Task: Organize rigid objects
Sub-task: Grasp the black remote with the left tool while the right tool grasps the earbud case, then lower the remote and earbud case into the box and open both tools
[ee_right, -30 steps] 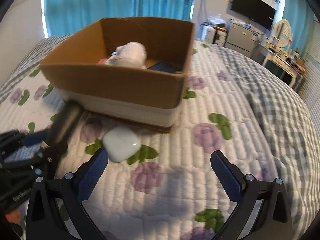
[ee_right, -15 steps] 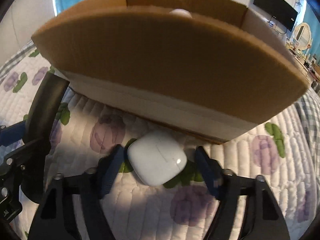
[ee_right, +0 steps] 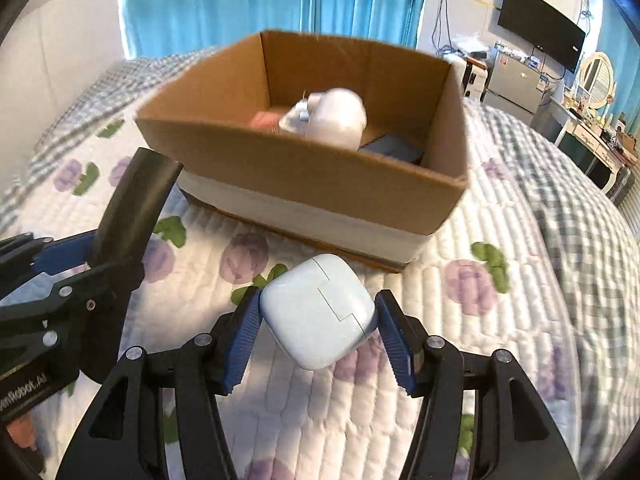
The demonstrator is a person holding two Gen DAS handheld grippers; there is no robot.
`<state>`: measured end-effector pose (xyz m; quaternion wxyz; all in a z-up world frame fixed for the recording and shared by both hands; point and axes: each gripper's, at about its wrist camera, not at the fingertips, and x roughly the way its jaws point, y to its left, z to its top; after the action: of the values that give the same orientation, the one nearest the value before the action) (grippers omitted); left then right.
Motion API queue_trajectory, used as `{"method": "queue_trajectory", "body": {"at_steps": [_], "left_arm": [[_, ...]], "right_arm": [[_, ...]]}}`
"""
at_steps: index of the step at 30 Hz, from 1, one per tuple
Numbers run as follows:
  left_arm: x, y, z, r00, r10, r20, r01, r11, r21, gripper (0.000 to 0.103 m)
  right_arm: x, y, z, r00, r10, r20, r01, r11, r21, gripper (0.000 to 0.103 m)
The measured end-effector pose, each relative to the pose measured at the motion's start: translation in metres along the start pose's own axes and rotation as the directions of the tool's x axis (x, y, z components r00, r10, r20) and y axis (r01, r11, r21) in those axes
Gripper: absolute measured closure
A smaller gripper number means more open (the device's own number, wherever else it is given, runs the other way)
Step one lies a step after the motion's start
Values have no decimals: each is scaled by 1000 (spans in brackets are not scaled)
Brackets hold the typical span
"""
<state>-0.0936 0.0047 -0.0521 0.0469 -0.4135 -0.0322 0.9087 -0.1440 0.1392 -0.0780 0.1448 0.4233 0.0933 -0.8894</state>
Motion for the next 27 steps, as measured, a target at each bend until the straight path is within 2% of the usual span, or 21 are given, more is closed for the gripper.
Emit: {"method": "queue_trajectory", "body": {"at_steps": [7,9,12,16,22,27], "left_arm": [[-37,-10,17,999,-6,39,6,1000,14,63],[-47,-12,26,999,-7,53,6,1000,17,63],[-57,-12,46,998,-9,68,8,1000,7,63],[-66,-16,81,995,28,94,-32,999,39,63],[-58,-18,127,992,60,114,-68,996,66,63],[-24,-22,154,990,97,98,-105,991,82,63]], "right_arm": [[-57,7,13,998,-8,57,8,1000,5,46],[-69,7,29,997,-9,78,9,1000,6,46],[-89,6,40,994,8,106,-9,1000,11,46],[-109,0,64,990,-1,143,2,1000,-7,46],[-116,-14,96,983,-1,186,3,1000,-7,46],[-101,-24,122,980,-7,197,9,1000,-13,46]]}}
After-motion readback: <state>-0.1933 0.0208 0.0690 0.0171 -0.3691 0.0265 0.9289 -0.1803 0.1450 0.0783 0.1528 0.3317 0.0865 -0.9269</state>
